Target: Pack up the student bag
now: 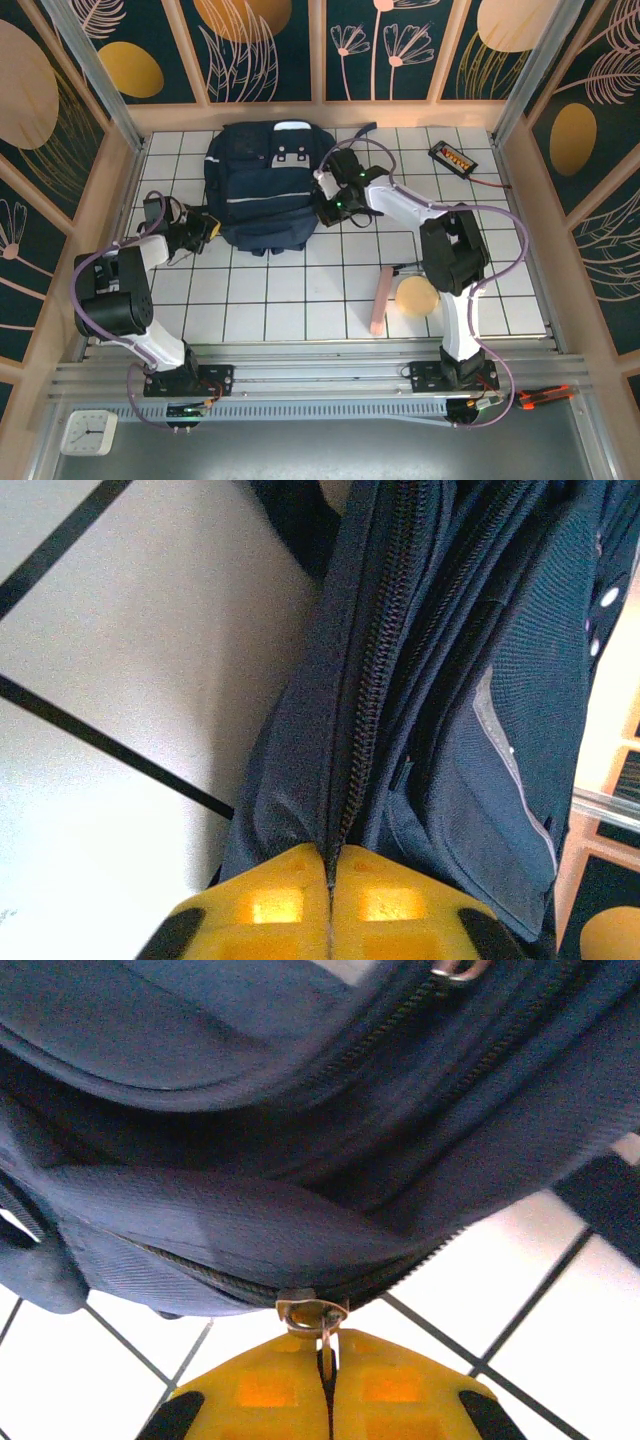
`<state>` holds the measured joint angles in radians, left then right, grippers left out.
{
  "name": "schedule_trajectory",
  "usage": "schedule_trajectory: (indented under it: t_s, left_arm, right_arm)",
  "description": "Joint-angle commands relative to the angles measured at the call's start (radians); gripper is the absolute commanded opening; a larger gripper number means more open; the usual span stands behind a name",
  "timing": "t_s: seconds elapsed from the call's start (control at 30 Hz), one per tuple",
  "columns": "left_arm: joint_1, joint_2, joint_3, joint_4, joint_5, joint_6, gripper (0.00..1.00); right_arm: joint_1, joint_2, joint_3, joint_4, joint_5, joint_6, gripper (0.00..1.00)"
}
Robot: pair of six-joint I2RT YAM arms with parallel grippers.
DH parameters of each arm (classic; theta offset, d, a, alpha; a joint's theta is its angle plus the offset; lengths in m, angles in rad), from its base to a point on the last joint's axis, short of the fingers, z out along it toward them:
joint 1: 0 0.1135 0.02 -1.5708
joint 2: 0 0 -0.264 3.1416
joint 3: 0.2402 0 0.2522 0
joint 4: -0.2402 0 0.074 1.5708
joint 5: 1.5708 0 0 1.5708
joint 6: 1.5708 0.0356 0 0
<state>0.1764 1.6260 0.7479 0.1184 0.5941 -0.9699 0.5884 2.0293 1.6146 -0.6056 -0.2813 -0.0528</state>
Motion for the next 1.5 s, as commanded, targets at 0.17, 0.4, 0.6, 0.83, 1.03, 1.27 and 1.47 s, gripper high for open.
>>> schedule_trajectory:
  t_s: [0.17,0.4,0.6,0.83,1.03,1.27,1.47]
  left_arm:
    - [-0.071,-0.15,-0.047,-0.019,-0.037,-0.069,0.82]
    - [-0.198,-0.173,-0.037,-0.015,-0.039,-0.145,0.99]
    - [-0.314,-0.141,-0.125,0.16,-0.056,-0.322,0.99]
    - [-0.322,0.062,-0.145,0.216,-0.112,-0.258,0.0]
    - [-0.269,0.066,-0.161,0.155,-0.152,-0.192,0.0]
    - [-0.147,0.009,-0.124,-0.025,-0.181,-0.065,0.0]
    - [-0.117,0.017,-0.131,-0.079,-0.182,-0.025,0.0]
  right_arm:
    - [0.111,-0.021,0.035,0.011,0.053,-0.047,0.0]
    - [0.098,-0.042,0.077,0.039,-0.006,-0.072,0.0]
    - [0.176,-0.033,0.113,0.039,-0.05,-0.047,0.0]
    - [0.17,-0.052,0.053,0.037,-0.011,-0.094,0.0]
    - [0.001,-0.093,-0.058,0.039,0.041,-0.296,0.0]
    - [-0.175,-0.01,-0.039,0.193,0.131,-0.498,0.0]
    - [-0.222,0.195,0.185,0.326,0.226,-0.545,0.0]
